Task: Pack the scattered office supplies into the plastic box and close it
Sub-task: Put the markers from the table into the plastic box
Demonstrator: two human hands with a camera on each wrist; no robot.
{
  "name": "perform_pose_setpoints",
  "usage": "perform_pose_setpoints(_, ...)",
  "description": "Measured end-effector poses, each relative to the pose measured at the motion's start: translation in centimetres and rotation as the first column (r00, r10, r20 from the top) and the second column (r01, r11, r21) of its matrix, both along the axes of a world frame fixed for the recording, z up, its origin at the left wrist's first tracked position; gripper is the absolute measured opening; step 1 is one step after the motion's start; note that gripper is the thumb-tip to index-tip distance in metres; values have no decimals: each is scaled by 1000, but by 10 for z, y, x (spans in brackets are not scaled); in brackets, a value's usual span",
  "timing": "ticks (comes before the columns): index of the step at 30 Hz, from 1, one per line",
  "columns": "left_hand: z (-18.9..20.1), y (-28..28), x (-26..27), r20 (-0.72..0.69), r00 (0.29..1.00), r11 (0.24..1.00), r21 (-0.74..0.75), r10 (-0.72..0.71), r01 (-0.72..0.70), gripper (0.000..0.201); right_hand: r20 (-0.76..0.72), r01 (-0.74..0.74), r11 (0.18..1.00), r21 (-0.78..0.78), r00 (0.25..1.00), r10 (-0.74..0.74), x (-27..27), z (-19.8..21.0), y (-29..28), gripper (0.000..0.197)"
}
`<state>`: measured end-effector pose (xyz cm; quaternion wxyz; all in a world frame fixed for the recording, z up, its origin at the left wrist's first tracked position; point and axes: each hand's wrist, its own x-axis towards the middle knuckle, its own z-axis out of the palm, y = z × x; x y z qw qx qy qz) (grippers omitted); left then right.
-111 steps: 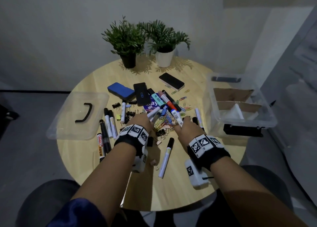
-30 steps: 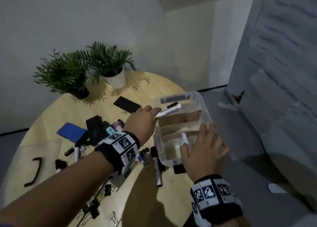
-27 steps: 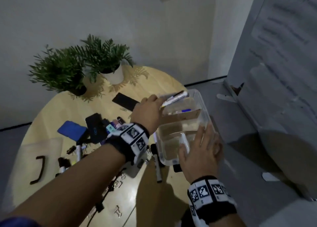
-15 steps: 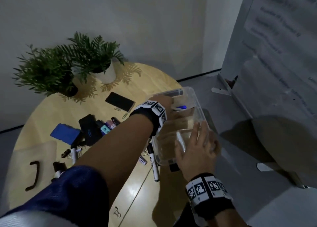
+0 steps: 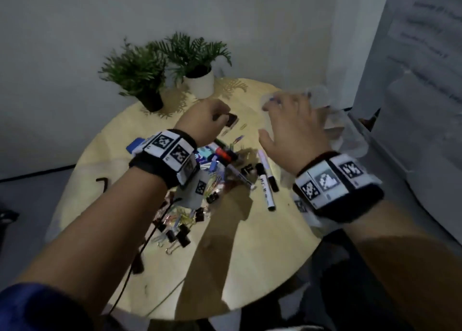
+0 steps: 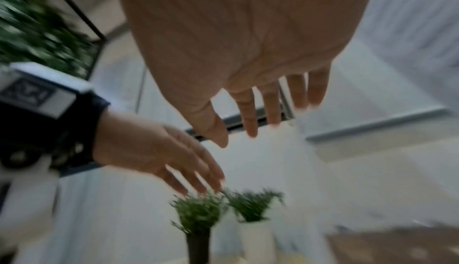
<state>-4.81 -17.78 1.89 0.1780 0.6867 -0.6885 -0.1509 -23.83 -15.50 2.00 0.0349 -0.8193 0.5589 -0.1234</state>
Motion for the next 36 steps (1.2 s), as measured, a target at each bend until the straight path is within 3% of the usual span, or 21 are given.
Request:
perform_pose_setpoints(2,-16,21,15,53,997,998,18,60,-61,30,64,-109,990,90,993,103,30,10,6,26)
perform_pose_setpoints(5,-52,51,19,252,967,985,158,22,-63,32,-103,-76,931,357,987,120,56,-16,21,16)
perform_pose_setpoints(7,-75,63,14,396,910,954,301,-123,-2,35,-249,-48,932,360,957,146,55,-49,33,26)
perform_pose_setpoints(10,-97,65,4,463,855,947,308,-235,94,43,-340,-59,937,343,922,183,39,-87,43,76)
perform_pose_setpoints(11,-102,62,-2,458,853,949,290,-249,121,46,-397,-31,940,341,901,174,35,-93,45,80)
perform_pose_setpoints(13,-109,57,-15,438,857,944,295,-270,147,49,-446,15,941,338,883,147,33,-101,46,56)
perform_pose_setpoints(15,-118,51,-26,451,841,930,336,-299,150,49,-420,120,891,437,903,85,36,-106,40,38)
perform_pose_setpoints(17,-125,45,-34,483,821,928,346,-304,140,47,-412,160,844,512,908,77,38,-109,33,40)
perform_pose_setpoints(22,-131,37,-36,532,781,940,263,-328,216,43,-289,196,839,508,956,-49,33,-107,30,39)
perform_pose_setpoints(25,-127,35,-31,583,723,928,198,-371,317,37,-137,231,852,469,973,-188,27,-78,31,37)
perform_pose_setpoints(26,-121,35,-28,573,735,929,157,-363,336,34,-87,216,865,452,976,-198,26,-62,29,35)
perform_pose_setpoints(28,-96,36,-21,468,842,953,2,-269,303,24,17,160,903,398,983,-182,24,-28,24,33)
perform_pose_setpoints(31,-37,33,-6,151,987,964,-248,-60,97,31,151,77,970,229,982,-114,32,21,13,29)
perform_pose_setpoints(34,23,25,8,-97,995,917,-399,-28,-13,35,273,57,996,63,959,-72,43,56,1,28)
perform_pose_setpoints(36,54,19,15,-175,984,891,-449,-16,-65,35,332,50,998,-29,943,-38,45,70,-12,34)
